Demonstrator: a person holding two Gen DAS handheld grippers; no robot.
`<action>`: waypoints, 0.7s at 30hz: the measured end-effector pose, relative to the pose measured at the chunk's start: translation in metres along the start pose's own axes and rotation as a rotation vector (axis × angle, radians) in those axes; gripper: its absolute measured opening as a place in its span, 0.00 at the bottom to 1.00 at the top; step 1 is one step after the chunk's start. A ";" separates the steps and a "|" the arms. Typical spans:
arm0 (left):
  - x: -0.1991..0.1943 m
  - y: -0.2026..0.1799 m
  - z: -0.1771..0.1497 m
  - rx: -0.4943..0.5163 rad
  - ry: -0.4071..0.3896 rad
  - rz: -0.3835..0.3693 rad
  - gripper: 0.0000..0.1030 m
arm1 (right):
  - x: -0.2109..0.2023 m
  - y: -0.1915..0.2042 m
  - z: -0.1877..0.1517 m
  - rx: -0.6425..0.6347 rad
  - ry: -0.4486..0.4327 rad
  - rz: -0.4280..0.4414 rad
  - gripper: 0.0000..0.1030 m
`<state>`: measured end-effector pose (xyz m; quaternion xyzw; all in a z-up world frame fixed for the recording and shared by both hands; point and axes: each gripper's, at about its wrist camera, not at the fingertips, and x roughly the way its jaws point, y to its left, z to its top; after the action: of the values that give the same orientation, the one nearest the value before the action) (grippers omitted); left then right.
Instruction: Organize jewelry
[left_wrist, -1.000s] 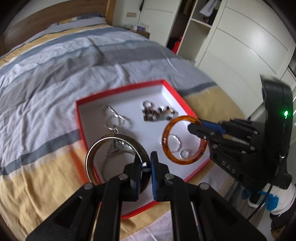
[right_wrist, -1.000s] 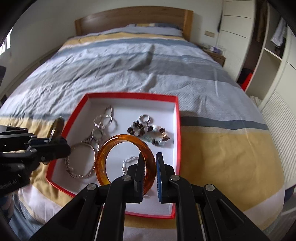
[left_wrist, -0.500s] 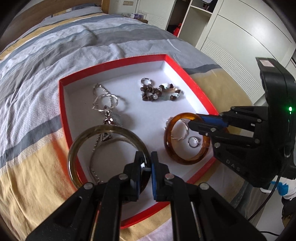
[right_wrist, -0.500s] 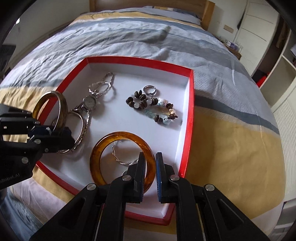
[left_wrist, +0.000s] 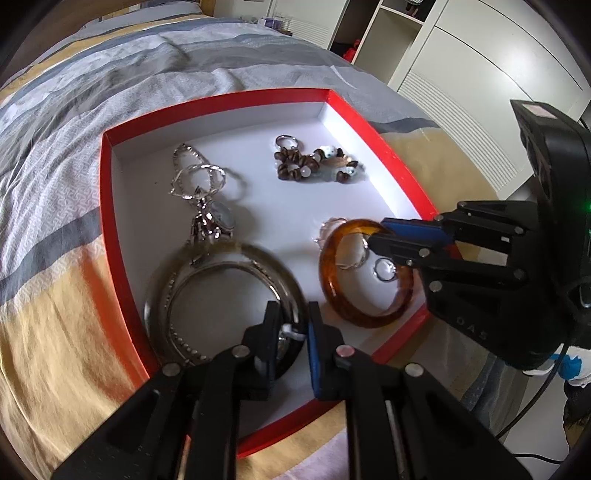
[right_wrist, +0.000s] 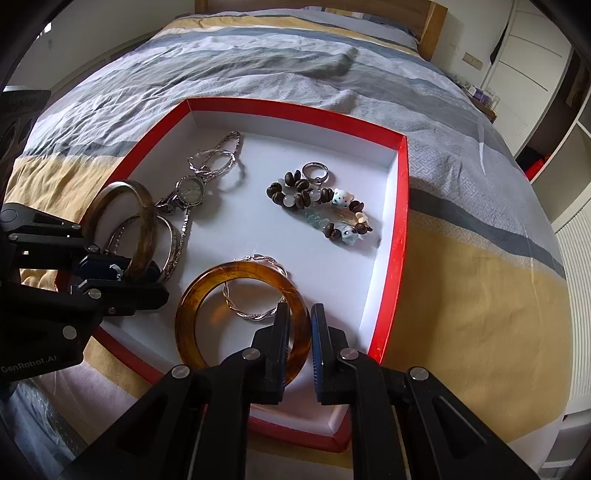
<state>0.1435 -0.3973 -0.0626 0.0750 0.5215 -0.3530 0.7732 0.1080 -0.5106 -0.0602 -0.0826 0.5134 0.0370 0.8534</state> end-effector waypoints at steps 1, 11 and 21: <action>0.000 0.000 0.001 -0.001 0.000 -0.004 0.16 | 0.000 0.001 0.000 -0.004 0.000 -0.001 0.15; -0.025 -0.002 0.001 -0.026 -0.030 -0.022 0.33 | -0.028 -0.005 -0.001 -0.006 -0.030 -0.023 0.29; -0.094 -0.011 -0.016 -0.034 -0.122 0.081 0.36 | -0.094 -0.001 -0.005 0.113 -0.136 -0.015 0.47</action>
<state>0.1052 -0.3536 0.0134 0.0614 0.4757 -0.3165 0.8184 0.0592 -0.5105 0.0205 -0.0351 0.4547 0.0073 0.8899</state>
